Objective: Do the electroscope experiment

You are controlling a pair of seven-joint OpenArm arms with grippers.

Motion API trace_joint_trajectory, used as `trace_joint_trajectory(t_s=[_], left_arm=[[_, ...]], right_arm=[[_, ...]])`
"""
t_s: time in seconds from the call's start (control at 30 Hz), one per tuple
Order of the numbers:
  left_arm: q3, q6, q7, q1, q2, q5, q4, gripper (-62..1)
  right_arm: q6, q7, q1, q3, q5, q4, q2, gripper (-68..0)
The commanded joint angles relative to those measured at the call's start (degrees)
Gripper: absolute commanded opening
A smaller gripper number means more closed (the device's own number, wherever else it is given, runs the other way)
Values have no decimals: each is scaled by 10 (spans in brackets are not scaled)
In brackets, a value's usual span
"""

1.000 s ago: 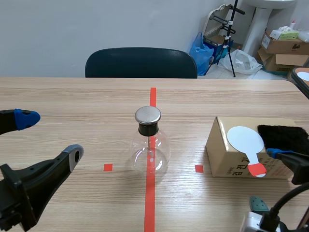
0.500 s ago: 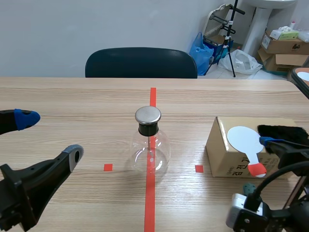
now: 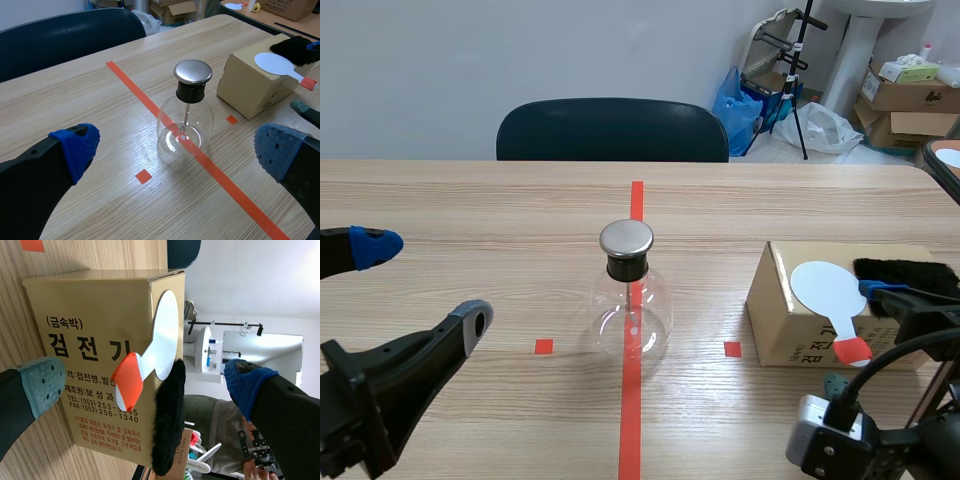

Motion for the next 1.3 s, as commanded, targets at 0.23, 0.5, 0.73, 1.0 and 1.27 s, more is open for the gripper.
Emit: trace_joint_trajectory(t_s=[0.23,0.5,0.73,1.0,1.27], left_arm=[[-2,-1,-6,0,0,-4,9,14],[-2,-1,-6,0,0,-4,9,14],[-2,-1,-6,0,0,-4,9,14],[-2,-1,-6,0,0,-4,9,14],[-2,-1,-6,0,0,-4,9,14]], right_arm=[[-9,-3,9,1,-5,3,5,4],[-9,-3,9,1,-8,3,5,-105],[-9,-7,9,1,-9,3,5,-345],[-9,-7,9,1,-9,3,5,-626],[-9,-7,9,1,-9,3,5,-664]])
